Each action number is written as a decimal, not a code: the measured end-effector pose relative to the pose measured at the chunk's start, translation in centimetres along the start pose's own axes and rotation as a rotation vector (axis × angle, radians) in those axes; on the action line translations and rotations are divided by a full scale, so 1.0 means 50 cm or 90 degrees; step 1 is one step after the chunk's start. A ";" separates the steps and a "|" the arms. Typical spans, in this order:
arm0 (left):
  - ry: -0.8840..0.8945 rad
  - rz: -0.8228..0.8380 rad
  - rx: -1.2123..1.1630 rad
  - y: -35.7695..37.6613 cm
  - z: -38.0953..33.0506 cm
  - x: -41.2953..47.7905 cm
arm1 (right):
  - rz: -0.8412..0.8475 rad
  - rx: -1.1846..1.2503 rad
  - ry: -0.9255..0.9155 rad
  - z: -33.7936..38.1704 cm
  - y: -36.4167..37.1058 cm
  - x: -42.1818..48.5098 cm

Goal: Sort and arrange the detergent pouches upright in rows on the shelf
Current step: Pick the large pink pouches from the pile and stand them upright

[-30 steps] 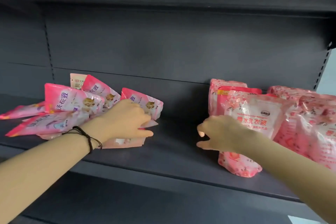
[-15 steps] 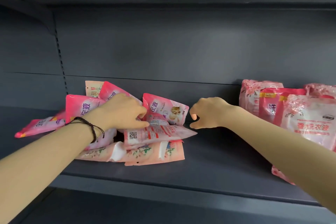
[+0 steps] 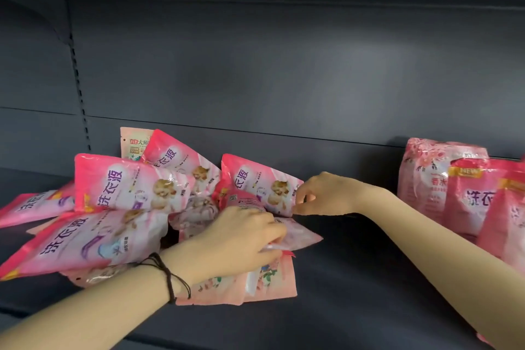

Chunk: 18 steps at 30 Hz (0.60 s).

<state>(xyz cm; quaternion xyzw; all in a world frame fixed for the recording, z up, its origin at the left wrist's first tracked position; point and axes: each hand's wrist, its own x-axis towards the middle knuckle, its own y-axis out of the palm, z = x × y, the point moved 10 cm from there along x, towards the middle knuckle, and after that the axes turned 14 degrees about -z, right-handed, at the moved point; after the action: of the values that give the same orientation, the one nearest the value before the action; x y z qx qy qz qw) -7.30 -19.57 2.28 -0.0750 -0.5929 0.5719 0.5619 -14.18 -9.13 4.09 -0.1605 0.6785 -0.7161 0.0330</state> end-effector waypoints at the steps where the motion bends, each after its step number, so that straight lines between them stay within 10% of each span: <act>1: -0.021 -0.014 -0.017 -0.008 0.005 0.002 | -0.012 0.027 0.008 -0.008 -0.003 0.005; 9: -0.378 -0.221 -0.210 -0.082 0.228 -0.005 | -0.165 0.602 0.261 -0.088 -0.011 0.026; 18: -0.533 -0.457 -0.559 -0.093 0.337 0.013 | -0.189 0.877 0.209 0.010 0.013 0.066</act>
<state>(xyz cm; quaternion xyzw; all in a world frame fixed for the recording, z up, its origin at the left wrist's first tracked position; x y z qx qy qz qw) -17.65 -30.65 11.01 0.1315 -0.9235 0.0398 0.3581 -17.27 -10.54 4.06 -0.0839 0.0405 -0.9929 -0.0736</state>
